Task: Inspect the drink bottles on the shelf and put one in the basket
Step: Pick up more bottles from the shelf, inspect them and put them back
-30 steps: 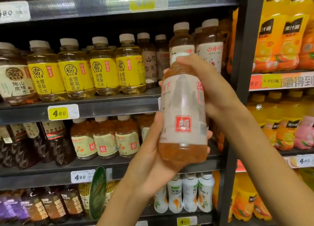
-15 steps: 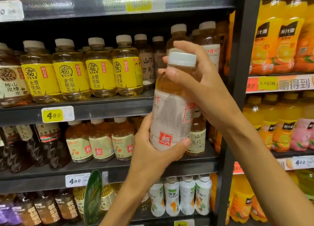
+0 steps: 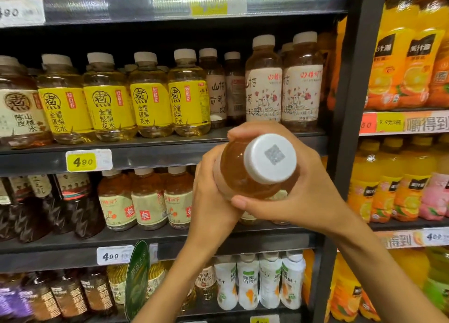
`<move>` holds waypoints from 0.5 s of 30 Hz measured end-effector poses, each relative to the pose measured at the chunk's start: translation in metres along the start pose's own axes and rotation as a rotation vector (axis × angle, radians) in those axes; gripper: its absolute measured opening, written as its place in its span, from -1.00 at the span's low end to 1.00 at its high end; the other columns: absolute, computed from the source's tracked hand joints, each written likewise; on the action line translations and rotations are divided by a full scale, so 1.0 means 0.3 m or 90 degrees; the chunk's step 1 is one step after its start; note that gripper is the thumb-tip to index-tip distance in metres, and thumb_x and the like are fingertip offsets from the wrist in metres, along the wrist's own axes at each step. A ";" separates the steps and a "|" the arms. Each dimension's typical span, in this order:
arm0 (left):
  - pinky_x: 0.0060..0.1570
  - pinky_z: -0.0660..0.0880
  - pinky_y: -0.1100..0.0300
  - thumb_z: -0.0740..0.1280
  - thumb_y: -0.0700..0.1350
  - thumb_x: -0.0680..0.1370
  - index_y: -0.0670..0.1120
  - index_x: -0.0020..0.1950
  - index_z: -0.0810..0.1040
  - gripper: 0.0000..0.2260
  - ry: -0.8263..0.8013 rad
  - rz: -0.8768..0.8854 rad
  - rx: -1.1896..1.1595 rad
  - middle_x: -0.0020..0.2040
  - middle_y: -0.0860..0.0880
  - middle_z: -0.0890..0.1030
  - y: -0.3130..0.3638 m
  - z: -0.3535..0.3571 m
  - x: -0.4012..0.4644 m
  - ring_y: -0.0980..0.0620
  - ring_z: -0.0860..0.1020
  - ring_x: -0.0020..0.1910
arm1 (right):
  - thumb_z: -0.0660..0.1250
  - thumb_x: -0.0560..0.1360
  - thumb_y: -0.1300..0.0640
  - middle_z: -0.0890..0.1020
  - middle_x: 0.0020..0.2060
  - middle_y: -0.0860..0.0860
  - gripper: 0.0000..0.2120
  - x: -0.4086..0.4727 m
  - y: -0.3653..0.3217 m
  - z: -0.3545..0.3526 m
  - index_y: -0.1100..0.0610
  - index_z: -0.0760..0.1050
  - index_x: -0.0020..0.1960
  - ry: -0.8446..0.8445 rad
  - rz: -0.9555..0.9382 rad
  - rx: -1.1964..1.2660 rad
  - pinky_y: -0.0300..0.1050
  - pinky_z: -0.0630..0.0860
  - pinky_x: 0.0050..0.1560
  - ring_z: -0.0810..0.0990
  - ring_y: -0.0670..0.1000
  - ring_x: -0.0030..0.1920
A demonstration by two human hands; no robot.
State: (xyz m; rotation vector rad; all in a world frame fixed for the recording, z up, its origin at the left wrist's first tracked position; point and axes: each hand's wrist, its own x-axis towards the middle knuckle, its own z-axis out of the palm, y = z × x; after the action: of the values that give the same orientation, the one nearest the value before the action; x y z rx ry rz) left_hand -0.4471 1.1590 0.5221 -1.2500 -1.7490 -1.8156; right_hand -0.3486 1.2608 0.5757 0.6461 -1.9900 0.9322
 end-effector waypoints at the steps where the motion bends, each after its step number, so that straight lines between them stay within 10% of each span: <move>1: 0.21 0.49 0.09 0.45 0.11 0.35 0.01 0.34 0.41 -0.41 -0.002 0.003 0.023 0.25 0.07 0.51 -0.003 -0.005 -0.002 0.06 0.48 0.27 | 0.54 0.28 0.25 0.54 0.20 0.07 -0.40 -0.002 -0.002 -0.002 0.24 0.40 0.27 0.002 0.005 0.009 -0.16 0.40 0.29 0.51 -0.01 0.27; 6: 0.11 0.55 -0.01 0.56 -0.07 0.25 0.23 0.29 0.38 -0.32 -0.078 -0.041 0.026 0.19 0.11 0.56 0.004 -0.035 -0.020 0.03 0.52 0.23 | 0.57 0.25 0.11 0.58 0.19 -0.08 -0.35 0.007 0.006 -0.044 0.03 0.42 0.28 -0.009 0.067 0.099 -0.21 0.49 0.18 0.54 -0.03 0.25; 11: -0.07 0.54 0.39 0.61 -0.07 0.25 0.14 0.23 0.47 -0.40 -0.265 -0.081 -0.027 0.10 0.18 0.63 0.042 -0.061 -0.022 0.20 0.60 0.08 | 0.50 0.28 -0.21 0.61 0.19 -0.02 -0.26 0.040 0.040 -0.094 0.11 0.38 0.33 -0.021 0.177 0.350 -0.06 0.52 0.17 0.55 0.06 0.26; 15: -0.04 0.59 0.27 0.57 0.05 0.23 0.07 0.20 0.52 -0.43 -0.393 -0.168 -0.085 0.06 0.12 0.68 0.037 -0.052 -0.035 0.13 0.65 0.02 | 0.46 0.36 -0.13 0.65 0.10 0.00 -0.52 0.074 0.051 -0.090 0.08 0.55 0.19 -0.094 0.220 0.438 -0.07 0.52 0.15 0.60 0.03 0.17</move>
State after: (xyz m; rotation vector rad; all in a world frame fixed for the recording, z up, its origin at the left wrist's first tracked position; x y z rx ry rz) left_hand -0.4384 1.1390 0.5233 -1.8613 -2.2237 -1.8299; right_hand -0.3587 1.2891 0.5991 0.7626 -1.9253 1.8665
